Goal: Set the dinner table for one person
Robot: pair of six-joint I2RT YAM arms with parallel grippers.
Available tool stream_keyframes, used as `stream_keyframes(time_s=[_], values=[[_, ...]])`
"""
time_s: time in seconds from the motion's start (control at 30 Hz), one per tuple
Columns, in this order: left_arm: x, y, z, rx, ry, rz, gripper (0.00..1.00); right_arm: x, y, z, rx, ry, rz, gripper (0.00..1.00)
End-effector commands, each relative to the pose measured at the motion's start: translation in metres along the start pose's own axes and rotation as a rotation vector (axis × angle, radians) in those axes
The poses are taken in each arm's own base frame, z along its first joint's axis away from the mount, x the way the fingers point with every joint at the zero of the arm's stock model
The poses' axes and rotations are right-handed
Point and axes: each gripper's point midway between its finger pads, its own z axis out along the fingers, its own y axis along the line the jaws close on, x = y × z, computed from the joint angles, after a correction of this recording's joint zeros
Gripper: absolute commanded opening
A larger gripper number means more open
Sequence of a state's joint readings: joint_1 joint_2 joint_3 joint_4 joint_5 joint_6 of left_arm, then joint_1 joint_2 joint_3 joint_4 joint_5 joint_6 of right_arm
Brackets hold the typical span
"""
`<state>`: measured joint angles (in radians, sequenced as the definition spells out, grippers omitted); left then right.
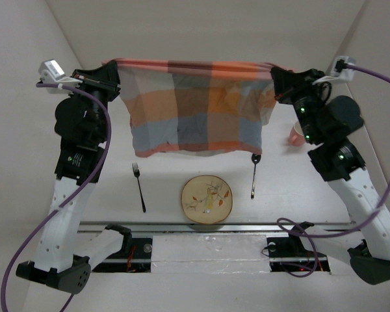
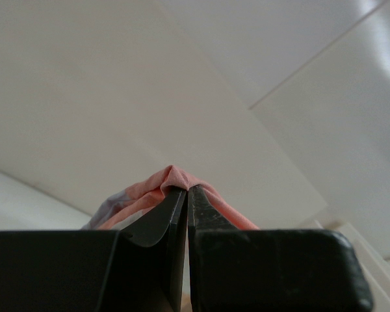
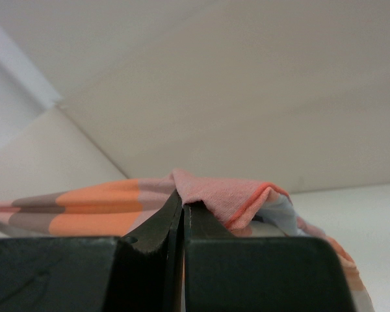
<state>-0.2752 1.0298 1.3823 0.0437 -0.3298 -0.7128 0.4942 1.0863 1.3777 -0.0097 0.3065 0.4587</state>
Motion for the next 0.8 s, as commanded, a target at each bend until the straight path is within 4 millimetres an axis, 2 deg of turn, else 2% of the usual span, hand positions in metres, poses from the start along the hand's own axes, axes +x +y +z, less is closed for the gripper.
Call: stream_keyframes(time_s=[0.0, 0.07, 0.1, 0.13, 0.17, 0.2, 0.23, 0.27, 0.3, 0.33, 0.4, 0.43, 0.47, 0.5, 0.53, 0.57, 0.6, 0.63, 0.67, 0.73, 0.77], values=[[-0.023, -0.003, -0.003, 0.000, -0.062, 0.060, 0.00, -0.014, -0.021, -0.016, 0.084, 0.054, -0.183, 0.00], [-0.019, -0.003, -0.001, 0.007, -0.051, 0.061, 0.00, -0.014, -0.020, -0.015, 0.077, 0.074, -0.199, 0.00], [-0.014, 0.002, 0.001, -0.004, -0.043, 0.064, 0.00, -0.009, -0.024, -0.009, 0.080, 0.091, -0.211, 0.00], [0.005, 0.017, 0.013, -0.048, -0.010, 0.082, 0.00, 0.003, -0.037, 0.001, 0.104, 0.127, -0.225, 0.00], [0.009, 0.020, 0.014, -0.054, -0.003, 0.085, 0.00, 0.003, -0.037, 0.001, 0.104, 0.127, -0.225, 0.00], [0.020, 0.029, 0.019, -0.079, 0.016, 0.098, 0.00, 0.023, -0.046, 0.010, 0.104, 0.175, -0.230, 0.00], [0.029, 0.039, 0.023, -0.103, 0.027, 0.103, 0.00, 0.032, -0.052, 0.016, 0.106, 0.192, -0.223, 0.00], [0.052, 0.057, 0.032, -0.143, 0.066, 0.128, 0.00, 0.034, -0.062, 0.024, 0.115, 0.189, -0.220, 0.00], [0.062, 0.067, 0.038, -0.168, 0.082, 0.143, 0.00, 0.058, -0.071, 0.037, 0.105, 0.246, -0.219, 0.00], [0.085, 0.086, 0.049, -0.215, 0.117, 0.168, 0.00, 0.066, -0.075, 0.045, 0.101, 0.263, -0.212, 0.00], [0.102, 0.108, 0.066, -0.253, 0.157, 0.181, 0.00, 0.078, -0.084, 0.065, 0.082, 0.294, -0.209, 0.00], [0.128, 0.128, 0.079, -0.285, 0.221, 0.192, 0.00, 0.091, -0.092, 0.085, 0.087, 0.317, -0.208, 0.00], [0.127, 0.124, 0.091, -0.270, 0.224, 0.178, 0.00, 0.099, -0.093, 0.096, 0.082, 0.336, -0.209, 0.00], [0.132, 0.133, 0.100, -0.278, 0.249, 0.179, 0.00, 0.103, -0.096, 0.106, 0.069, 0.357, -0.206, 0.00], [0.148, 0.148, 0.114, -0.304, 0.290, 0.187, 0.00, 0.124, -0.113, 0.123, 0.091, 0.400, -0.206, 0.00], [0.134, 0.130, 0.130, -0.272, 0.264, 0.173, 0.00, 0.108, -0.100, 0.136, 0.066, 0.368, -0.203, 0.00], [0.132, 0.130, 0.139, -0.271, 0.267, 0.171, 0.00, 0.104, -0.101, 0.144, 0.059, 0.369, -0.201, 0.00], [0.144, 0.135, 0.144, -0.280, 0.309, 0.180, 0.00, 0.101, -0.103, 0.151, 0.063, 0.368, -0.198, 0.00], [0.125, 0.115, 0.156, -0.235, 0.278, 0.167, 0.00, 0.087, -0.093, 0.163, 0.039, 0.336, -0.196, 0.00], [0.118, 0.096, 0.161, -0.190, 0.281, 0.156, 0.00, 0.064, -0.089, 0.171, 0.026, 0.293, -0.194, 0.00], [0.100, 0.076, 0.162, -0.148, 0.247, 0.150, 0.00, 0.061, -0.087, 0.173, 0.028, 0.295, -0.193, 0.00]])
